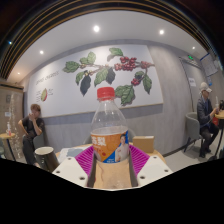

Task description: Pour water

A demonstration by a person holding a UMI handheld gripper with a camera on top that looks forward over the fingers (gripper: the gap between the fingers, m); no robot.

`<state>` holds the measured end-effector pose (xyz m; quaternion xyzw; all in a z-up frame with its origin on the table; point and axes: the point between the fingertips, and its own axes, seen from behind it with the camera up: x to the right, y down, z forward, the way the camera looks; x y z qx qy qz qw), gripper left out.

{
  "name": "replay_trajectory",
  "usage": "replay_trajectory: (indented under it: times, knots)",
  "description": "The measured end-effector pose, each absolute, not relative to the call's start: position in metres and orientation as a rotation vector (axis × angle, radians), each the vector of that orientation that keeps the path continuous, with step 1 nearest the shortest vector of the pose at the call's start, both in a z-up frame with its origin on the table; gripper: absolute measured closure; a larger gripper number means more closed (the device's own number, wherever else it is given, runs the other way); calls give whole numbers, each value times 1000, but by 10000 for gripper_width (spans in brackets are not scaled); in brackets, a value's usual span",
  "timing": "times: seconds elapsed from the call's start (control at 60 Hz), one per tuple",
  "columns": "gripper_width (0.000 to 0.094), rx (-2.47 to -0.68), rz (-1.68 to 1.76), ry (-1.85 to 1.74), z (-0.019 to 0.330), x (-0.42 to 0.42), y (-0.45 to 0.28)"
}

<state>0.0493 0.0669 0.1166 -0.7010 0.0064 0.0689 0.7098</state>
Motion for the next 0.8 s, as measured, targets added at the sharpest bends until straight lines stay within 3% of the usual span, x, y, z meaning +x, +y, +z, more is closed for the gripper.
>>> replay_trajectory:
  times: [0.15,0.233,0.35,0.5,0.517,0.667,0.8]
  knots:
    - [609,-1555,54,-2,116,52,65]
    - [611,-1562,-34,-78,114,31,77]
    - [611,-1504,-303,-330,150,20,80]
    - [612,-1272,-840,-834,220,-33,93]
    - [613,-1220,-928,-894,209,-42,101]
    - [613,-839,-1369,-1353,218,-94,115]
    - [613,-611,-1592,-1564,229,-107,105]
